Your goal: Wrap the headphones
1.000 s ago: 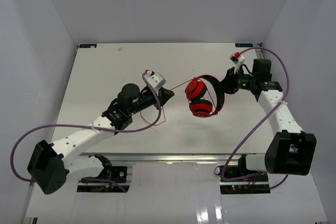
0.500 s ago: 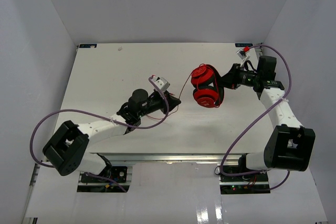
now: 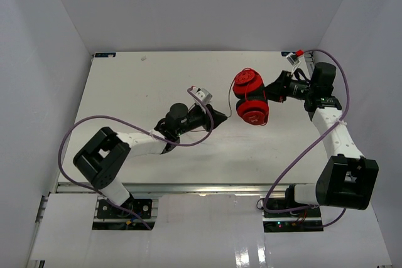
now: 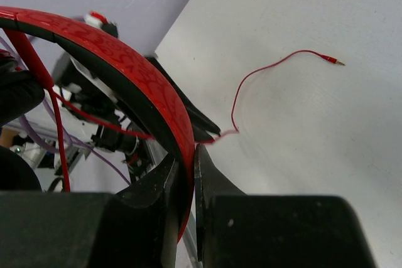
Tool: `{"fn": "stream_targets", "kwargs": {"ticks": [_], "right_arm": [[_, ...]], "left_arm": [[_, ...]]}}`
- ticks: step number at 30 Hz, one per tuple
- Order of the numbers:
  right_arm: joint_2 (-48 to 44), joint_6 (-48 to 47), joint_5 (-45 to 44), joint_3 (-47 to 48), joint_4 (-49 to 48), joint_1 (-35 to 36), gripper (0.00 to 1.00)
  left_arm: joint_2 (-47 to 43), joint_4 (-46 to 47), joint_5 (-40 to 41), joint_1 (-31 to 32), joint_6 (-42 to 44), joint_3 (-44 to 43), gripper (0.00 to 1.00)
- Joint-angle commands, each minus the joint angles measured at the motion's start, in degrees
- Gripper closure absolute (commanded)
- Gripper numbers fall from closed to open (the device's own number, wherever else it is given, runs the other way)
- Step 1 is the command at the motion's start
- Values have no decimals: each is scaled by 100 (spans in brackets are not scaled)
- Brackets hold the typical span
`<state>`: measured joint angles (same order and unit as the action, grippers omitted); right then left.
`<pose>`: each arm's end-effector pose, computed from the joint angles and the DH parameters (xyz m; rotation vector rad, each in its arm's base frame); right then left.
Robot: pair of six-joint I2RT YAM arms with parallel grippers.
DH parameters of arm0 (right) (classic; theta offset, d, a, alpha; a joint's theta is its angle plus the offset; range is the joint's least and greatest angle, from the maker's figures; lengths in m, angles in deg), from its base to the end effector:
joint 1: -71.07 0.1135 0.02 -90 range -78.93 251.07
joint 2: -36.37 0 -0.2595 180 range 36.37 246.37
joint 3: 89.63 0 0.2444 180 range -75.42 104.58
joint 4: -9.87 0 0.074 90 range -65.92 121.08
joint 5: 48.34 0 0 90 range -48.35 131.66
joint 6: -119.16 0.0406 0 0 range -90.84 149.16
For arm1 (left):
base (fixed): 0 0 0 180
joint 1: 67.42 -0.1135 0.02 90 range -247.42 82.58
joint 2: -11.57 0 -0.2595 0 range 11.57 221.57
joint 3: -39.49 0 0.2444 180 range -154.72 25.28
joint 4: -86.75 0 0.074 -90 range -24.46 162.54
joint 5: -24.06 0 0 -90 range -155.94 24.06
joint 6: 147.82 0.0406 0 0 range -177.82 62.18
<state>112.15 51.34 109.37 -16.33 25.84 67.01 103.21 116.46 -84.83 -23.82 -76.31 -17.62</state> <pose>0.2872 0.0173 0.3262 -0.4139 1.8399 1.3175 0.2377 -0.2445 0.2249 0.6412 1.6490 -1.0784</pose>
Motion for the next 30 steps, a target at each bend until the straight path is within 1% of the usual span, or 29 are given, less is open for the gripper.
{"fn": "stream_targets", "kwargs": {"ticks": [1,5,8,11,16,20,24,26,30], "right_arm": [[-112,1512,-360,273,-1164,11,92],[-79,1439,-1310,515,-689,111,92],[-90,1421,-1744,489,-589,186,92],[-46,1484,-1789,409,-609,248,92],[-49,1628,-1786,359,-758,301,92],[-105,1765,-1738,431,-790,309,92],[-184,1811,-1843,517,-684,309,92],[-233,1762,-2115,604,-506,309,92],[-351,1737,-3155,613,-343,317,92]], "left_arm": [[582,783,-29,401,-363,-110,74],[998,1191,89,690,-525,-169,73],[1183,1304,113,860,-540,-200,72],[1369,1312,108,975,-468,-138,70],[1706,1381,324,1036,-247,-77,66],[2099,1326,508,1052,-102,-260,66],[2372,1312,539,1089,-62,-386,68],[2419,1311,576,1170,-22,-383,77],[2353,1309,815,1369,21,-192,83]]}}
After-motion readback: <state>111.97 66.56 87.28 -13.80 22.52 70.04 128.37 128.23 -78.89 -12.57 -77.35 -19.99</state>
